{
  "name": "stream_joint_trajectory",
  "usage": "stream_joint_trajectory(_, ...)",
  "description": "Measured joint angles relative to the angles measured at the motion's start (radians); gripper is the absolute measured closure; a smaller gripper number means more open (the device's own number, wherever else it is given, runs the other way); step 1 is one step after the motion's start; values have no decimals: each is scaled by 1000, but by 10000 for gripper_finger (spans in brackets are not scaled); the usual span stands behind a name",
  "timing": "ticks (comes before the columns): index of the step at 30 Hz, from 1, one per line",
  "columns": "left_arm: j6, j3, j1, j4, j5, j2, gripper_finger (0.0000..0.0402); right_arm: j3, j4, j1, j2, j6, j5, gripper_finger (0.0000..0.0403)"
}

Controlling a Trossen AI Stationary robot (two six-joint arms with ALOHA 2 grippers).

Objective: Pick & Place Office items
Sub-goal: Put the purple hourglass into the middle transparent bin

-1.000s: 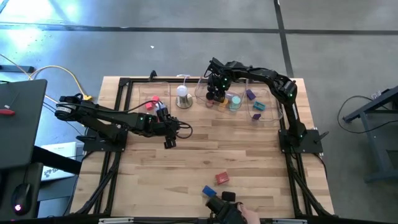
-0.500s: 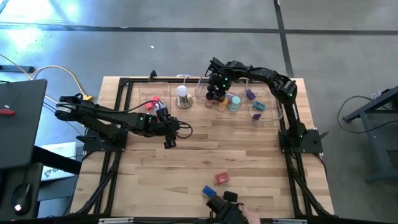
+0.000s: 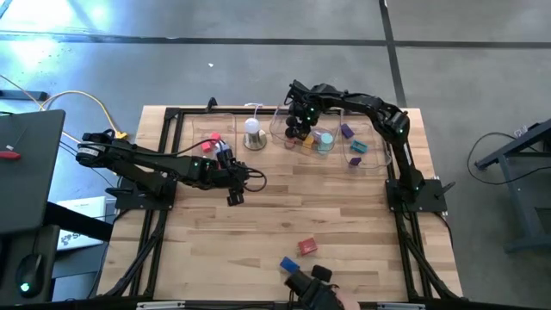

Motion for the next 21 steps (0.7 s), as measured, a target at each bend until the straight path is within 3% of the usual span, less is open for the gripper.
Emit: stream_joint_trajectory(21,-3,0,0,-9,0,0,155,1,-113,0,-3,-14,39,244)
